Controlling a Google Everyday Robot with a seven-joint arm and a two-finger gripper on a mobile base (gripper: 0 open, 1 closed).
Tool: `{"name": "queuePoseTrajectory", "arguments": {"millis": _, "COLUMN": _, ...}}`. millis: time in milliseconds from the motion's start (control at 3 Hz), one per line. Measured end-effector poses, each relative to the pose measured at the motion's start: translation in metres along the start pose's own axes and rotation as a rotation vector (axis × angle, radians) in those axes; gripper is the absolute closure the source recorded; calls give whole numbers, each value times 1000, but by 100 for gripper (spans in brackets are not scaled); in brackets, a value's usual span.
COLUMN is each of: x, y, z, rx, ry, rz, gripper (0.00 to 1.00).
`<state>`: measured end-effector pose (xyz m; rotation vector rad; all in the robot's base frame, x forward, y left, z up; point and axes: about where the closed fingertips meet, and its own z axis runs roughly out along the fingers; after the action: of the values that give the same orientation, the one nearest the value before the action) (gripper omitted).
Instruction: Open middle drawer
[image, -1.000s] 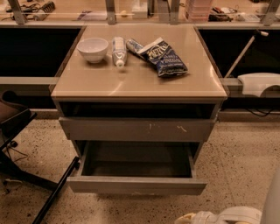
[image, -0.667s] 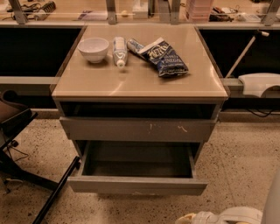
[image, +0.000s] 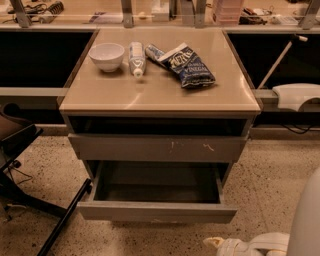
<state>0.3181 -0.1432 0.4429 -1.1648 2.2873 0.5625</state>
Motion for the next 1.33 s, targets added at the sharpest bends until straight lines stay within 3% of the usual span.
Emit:
{"name": "queuePoseTrajectory", "arguments": {"millis": 333, "x": -14, "y": -12, "z": 1, "rx": -15, "ry": -41, "rz": -29, "gripper": 0}}
{"name": "queuePoseTrajectory", "arguments": {"millis": 1000, "x": -59, "y": -53, "z": -5, "rx": 30, "ry": -135, "rz": -102, "gripper": 0}}
{"name": "queuePoseTrajectory", "arguments": {"millis": 1333, "x": -75, "y": -75, "z": 12, "rx": 62, "ry": -152, "rz": -130, "gripper": 0}}
